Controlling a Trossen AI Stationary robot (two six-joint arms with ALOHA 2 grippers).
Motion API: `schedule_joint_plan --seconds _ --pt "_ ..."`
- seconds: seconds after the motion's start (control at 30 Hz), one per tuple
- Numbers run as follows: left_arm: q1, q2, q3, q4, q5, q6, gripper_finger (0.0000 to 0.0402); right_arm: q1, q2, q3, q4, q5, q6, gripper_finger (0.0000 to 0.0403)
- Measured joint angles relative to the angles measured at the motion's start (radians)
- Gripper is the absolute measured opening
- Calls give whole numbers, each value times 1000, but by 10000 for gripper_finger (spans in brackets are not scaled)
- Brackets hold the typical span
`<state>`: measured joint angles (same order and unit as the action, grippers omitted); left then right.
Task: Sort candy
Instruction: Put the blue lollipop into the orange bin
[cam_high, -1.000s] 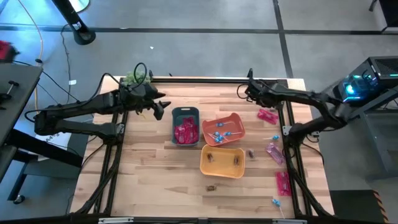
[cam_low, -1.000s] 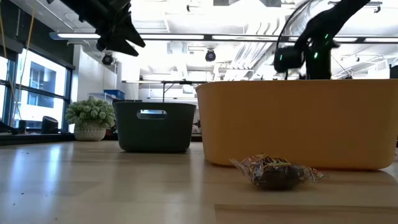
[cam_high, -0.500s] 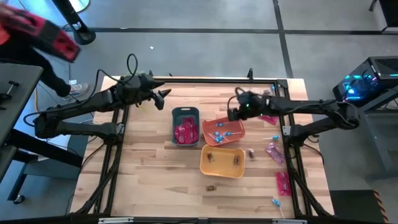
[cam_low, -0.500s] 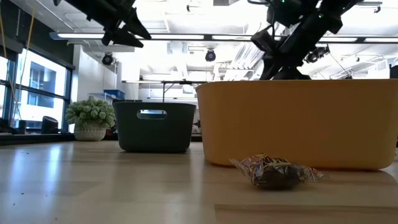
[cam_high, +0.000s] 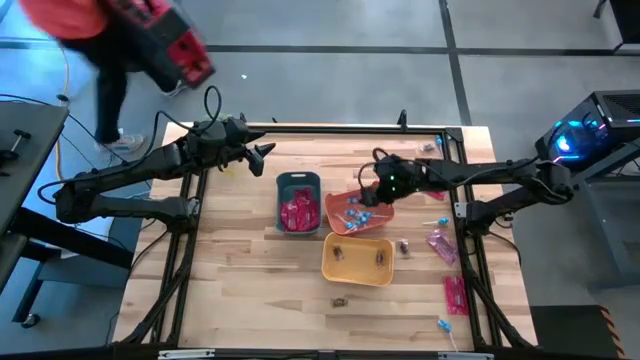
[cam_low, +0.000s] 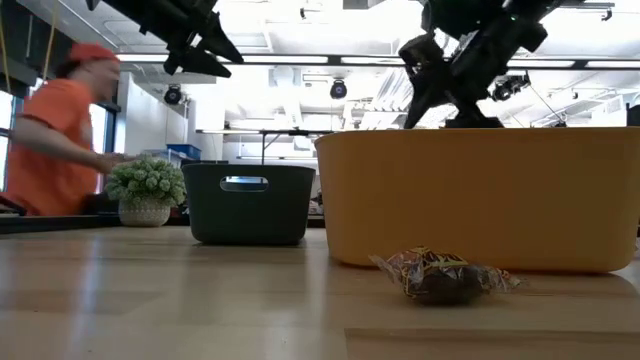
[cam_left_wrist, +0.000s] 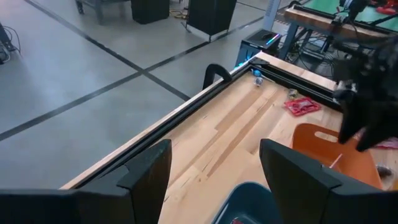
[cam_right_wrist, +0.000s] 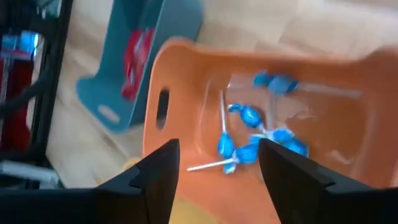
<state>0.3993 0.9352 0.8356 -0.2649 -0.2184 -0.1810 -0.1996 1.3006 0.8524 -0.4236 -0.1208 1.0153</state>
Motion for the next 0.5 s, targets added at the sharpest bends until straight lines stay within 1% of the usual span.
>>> schedule_joint_plan --seconds 0.07,0.1,0.13,0.2,0.27,0.33,0.37,0.43,0.5 --pt "0 0 0 0 0 0 239 -35 2 22 -18 23 -17 215" --pt "0 0 0 0 0 0 239 -56 3 42 -29 56 -28 216" --pt "0 0 0 0 0 0 239 -79 1 70 -51 115 -29 216" --pt "0 0 0 0 0 0 239 -133 -3 141 -126 287 -29 215" --pt "0 0 0 0 0 0 239 -198 4 205 -239 463 -30 215" --pt "0 0 0 1 0 1 239 -272 22 239 -348 586 -27 215" --pt "0 0 0 0 0 1 239 -310 32 244 -391 619 -16 215" --pt "0 0 0 0 0 1 239 -386 49 245 -475 652 21 215" --pt "0 0 0 0 0 1 239 -460 64 219 -521 707 91 215"
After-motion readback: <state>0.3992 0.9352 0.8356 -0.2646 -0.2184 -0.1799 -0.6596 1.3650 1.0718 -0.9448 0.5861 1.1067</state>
